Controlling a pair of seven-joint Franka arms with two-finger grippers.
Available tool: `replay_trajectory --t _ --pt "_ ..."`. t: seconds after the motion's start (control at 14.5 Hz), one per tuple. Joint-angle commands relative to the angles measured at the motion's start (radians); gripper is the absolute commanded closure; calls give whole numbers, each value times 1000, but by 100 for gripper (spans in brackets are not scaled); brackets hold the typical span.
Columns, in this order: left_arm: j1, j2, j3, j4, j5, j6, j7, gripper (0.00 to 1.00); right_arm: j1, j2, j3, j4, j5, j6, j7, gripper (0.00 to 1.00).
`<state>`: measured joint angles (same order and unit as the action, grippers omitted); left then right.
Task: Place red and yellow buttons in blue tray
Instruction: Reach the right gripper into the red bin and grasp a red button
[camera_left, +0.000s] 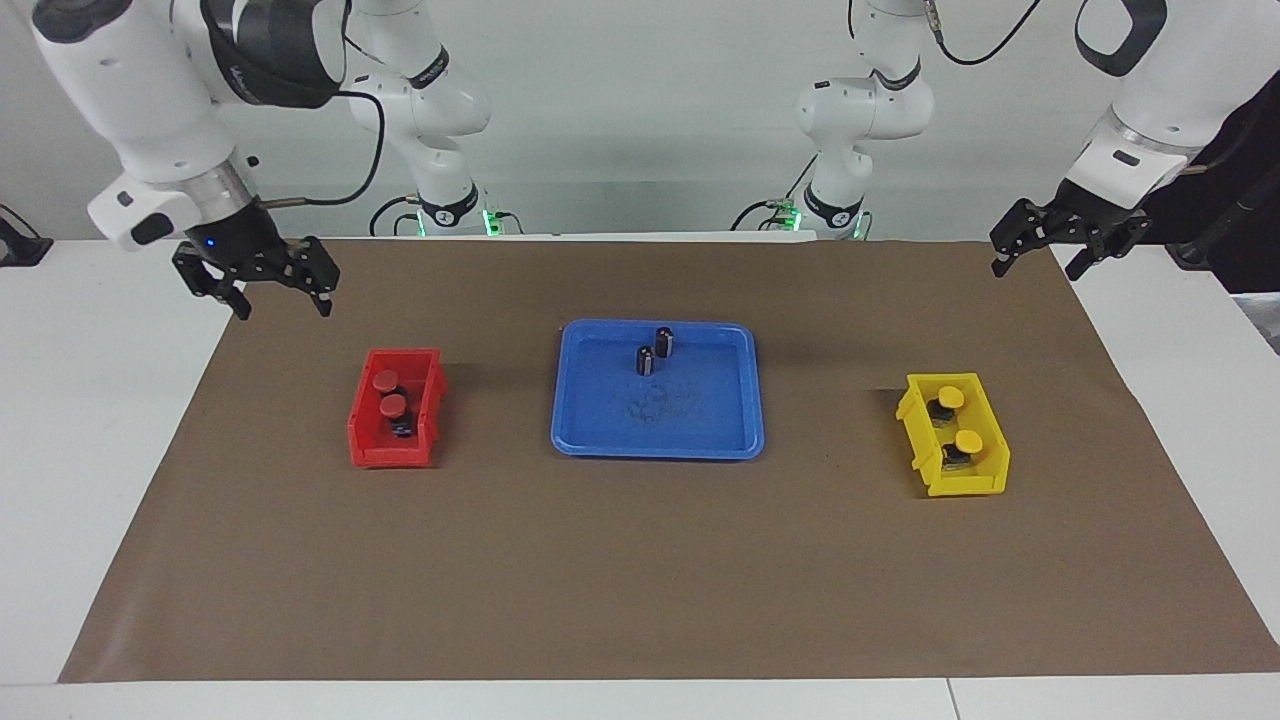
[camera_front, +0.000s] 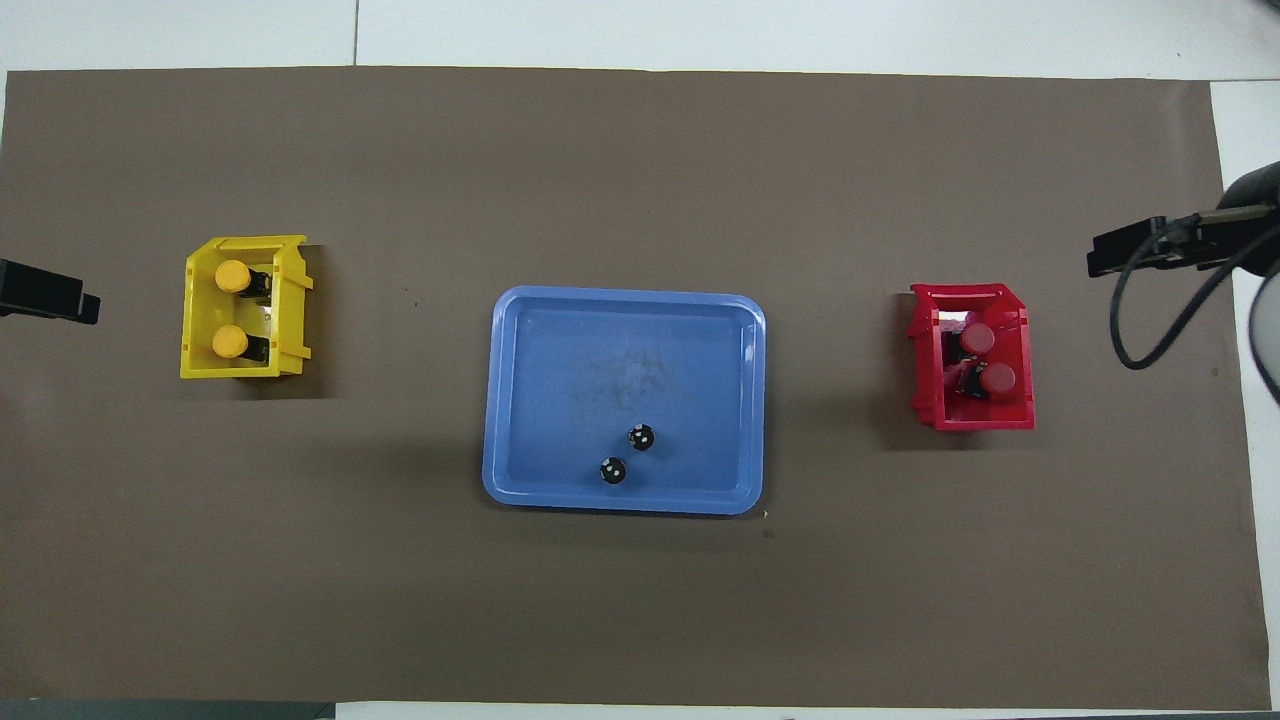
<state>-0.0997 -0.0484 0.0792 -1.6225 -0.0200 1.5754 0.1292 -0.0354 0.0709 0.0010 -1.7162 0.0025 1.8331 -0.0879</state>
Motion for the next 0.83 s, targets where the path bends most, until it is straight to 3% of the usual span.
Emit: replay_trajectory --t 0.0,0.21,0.76 --pt "6 -16 -2 -19 8 9 12 0 -8 7 10 -156 21 189 -15 2" --pt "5 -16 -2 -19 8 9 12 0 -6 39 36 -258 21 349 -7 10" --pt "0 -15 -4 -19 8 6 9 0 -9 35 54 -408 21 471 28 20"
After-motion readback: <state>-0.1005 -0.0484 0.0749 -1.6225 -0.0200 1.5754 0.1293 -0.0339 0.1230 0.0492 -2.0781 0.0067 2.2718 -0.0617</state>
